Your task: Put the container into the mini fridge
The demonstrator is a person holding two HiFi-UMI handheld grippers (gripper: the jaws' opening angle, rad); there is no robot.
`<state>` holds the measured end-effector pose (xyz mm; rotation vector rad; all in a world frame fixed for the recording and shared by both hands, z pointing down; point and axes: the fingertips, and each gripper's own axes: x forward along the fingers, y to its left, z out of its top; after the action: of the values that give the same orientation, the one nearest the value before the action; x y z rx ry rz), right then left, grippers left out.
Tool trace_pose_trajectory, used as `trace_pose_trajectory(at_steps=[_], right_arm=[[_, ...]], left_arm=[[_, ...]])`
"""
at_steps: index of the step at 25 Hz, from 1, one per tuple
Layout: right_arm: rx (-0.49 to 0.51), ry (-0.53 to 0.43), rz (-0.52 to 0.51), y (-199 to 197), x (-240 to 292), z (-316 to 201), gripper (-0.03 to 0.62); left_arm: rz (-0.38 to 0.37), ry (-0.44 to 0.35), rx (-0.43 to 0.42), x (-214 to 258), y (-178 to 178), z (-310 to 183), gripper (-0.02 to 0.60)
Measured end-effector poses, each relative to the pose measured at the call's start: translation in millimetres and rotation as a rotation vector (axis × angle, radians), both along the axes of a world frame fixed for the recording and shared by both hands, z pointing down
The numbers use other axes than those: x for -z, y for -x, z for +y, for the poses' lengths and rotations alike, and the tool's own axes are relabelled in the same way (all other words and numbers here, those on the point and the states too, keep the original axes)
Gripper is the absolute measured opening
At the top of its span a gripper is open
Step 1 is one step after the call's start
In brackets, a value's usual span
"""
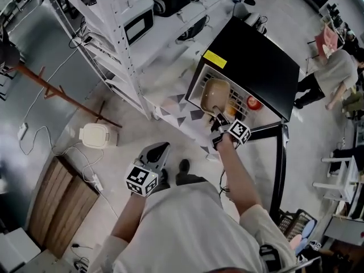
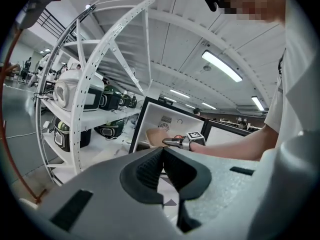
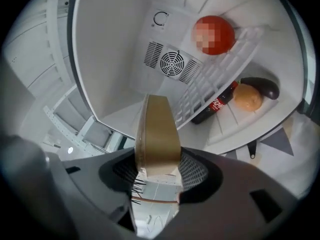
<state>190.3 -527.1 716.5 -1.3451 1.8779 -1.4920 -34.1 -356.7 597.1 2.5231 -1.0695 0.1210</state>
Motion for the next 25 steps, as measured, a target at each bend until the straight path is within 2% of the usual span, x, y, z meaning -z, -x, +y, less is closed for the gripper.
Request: trace_pose_trajectory(at_steps=[11, 18, 22, 25], right_arm=[[-0.106, 0.046, -0.245, -1.1, -23.0, -49.1, 0.233], [-0.139, 0.073, -0.394, -1.8, -37.7, -74.7, 0.236], [-0.167, 0.089, -0.403, -2.3, -38.0, -78.6, 0.241], [-0.196, 0.107, -0.388, -5.2, -42.2, -78.5, 0.306]], left_arm=[[-0.021, 0.033, 0.067, -11.0, 11.6, -3.9, 0.005], [-0.028, 0.042, 0.095, -13.7, 18.8, -3.3, 0.005], [-0.028, 0.046, 0.105, -14.9, 23.6, -2.0, 0.005], [-0.027, 0.044, 0.105, -14.3, 25.8, -2.4, 0.005]])
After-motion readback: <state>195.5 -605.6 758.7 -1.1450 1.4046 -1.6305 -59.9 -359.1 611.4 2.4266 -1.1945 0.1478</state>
